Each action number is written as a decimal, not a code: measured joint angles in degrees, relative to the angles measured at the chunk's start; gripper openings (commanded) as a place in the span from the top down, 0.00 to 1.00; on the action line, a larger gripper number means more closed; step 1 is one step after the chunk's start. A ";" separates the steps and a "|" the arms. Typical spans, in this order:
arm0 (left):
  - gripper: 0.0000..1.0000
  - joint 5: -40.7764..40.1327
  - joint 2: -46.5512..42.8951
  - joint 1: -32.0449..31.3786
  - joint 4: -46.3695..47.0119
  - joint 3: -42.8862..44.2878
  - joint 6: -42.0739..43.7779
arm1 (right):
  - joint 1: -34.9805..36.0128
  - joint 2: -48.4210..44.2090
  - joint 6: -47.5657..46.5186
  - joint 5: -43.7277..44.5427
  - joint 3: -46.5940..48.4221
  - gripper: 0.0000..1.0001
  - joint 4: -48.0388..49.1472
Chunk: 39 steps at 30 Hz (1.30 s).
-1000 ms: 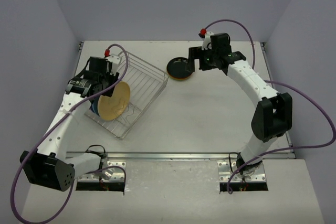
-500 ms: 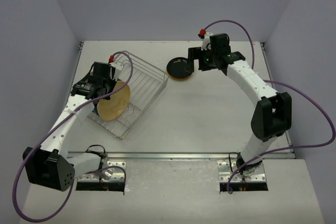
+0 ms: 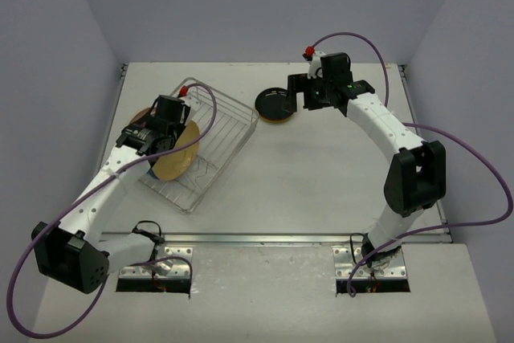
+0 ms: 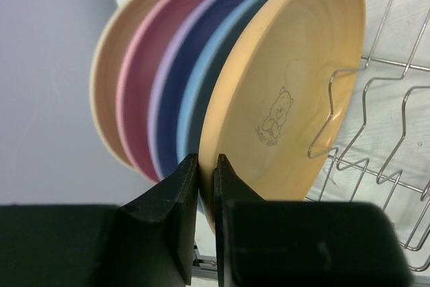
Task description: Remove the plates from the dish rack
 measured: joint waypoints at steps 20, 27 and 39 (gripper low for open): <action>1.00 -1.44 -1.09 -3.17 -7.24 21.07 -1.34 | -0.04 -2.23 3.76 -8.79 -2.10 0.01 2.54; 1.00 15.90 -0.63 -3.22 -11.73 23.49 -5.27 | 1.49 -6.68 7.87 -18.06 -2.01 0.01 5.34; 1.00 34.40 3.19 -3.24 -15.69 23.49 -8.08 | 15.05 -5.98 3.46 -19.86 2.10 0.28 4.04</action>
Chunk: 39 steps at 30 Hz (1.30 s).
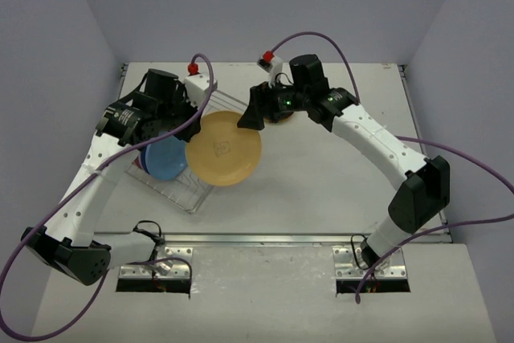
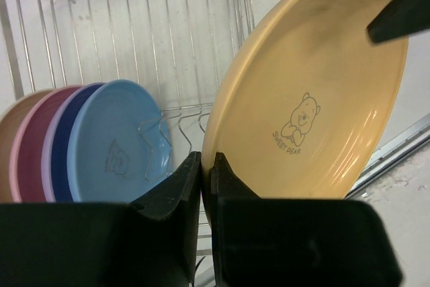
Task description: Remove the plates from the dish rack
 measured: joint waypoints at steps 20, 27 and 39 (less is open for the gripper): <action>0.00 0.99 -0.46 1.27 2.26 -2.88 -2.05 | -3.92 2.01 -7.12 9.65 -0.42 1.00 -4.56; 0.00 -3.62 -0.98 6.65 5.52 -3.72 -3.44 | -25.55 8.45 -2.41 12.90 1.83 1.00 -3.69; 0.00 -4.72 -0.93 10.11 8.79 -4.03 -5.12 | -39.81 34.75 4.67 14.14 17.34 1.00 -5.72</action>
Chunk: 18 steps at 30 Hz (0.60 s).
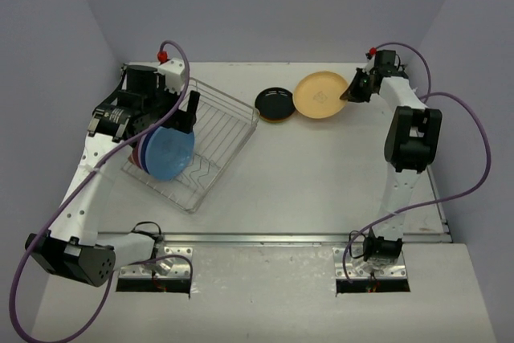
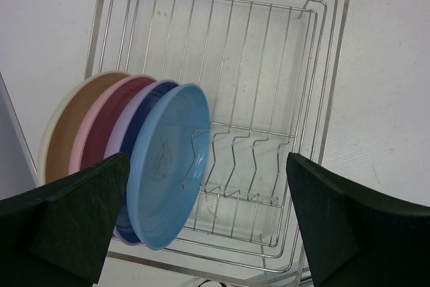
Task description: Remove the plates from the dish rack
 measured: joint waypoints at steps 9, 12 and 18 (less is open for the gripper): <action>0.00 -1.23 -0.01 0.23 0.54 -2.53 -0.61 | -1.56 4.82 0.04 -0.69 3.88 1.00 -0.12; 0.00 -1.52 -0.01 0.54 0.55 -2.72 -0.66 | -2.56 5.45 -0.30 -1.53 3.88 1.00 -0.29; 0.00 -1.71 0.00 0.88 0.63 -2.85 -0.82 | -5.66 5.81 -1.64 -1.82 3.60 0.96 -0.33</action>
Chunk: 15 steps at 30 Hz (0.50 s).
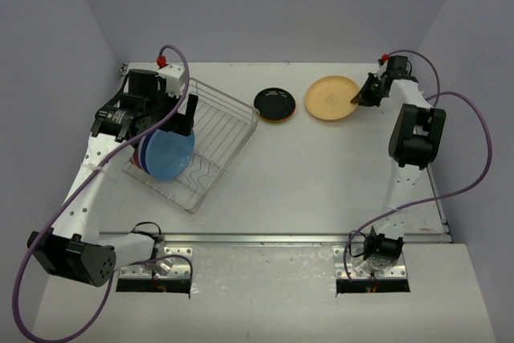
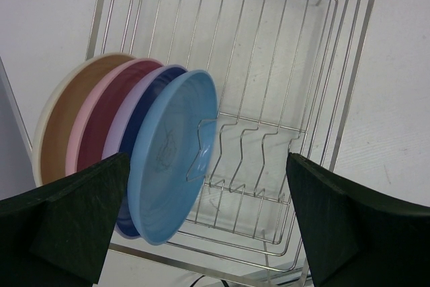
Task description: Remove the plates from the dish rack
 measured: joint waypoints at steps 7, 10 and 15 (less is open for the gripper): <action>0.00 -0.73 -0.01 0.00 0.20 -0.37 -0.05 | -1.51 0.00 -1.63 -0.75 -0.29 0.68 -0.22; 0.00 -2.39 -0.01 0.00 0.39 -0.70 -0.04 | -1.38 0.00 -2.85 -0.28 -0.33 0.51 -0.74; 0.00 -5.64 -0.16 0.00 0.37 -1.84 0.03 | -1.10 0.00 -4.53 1.43 -0.32 0.36 -1.92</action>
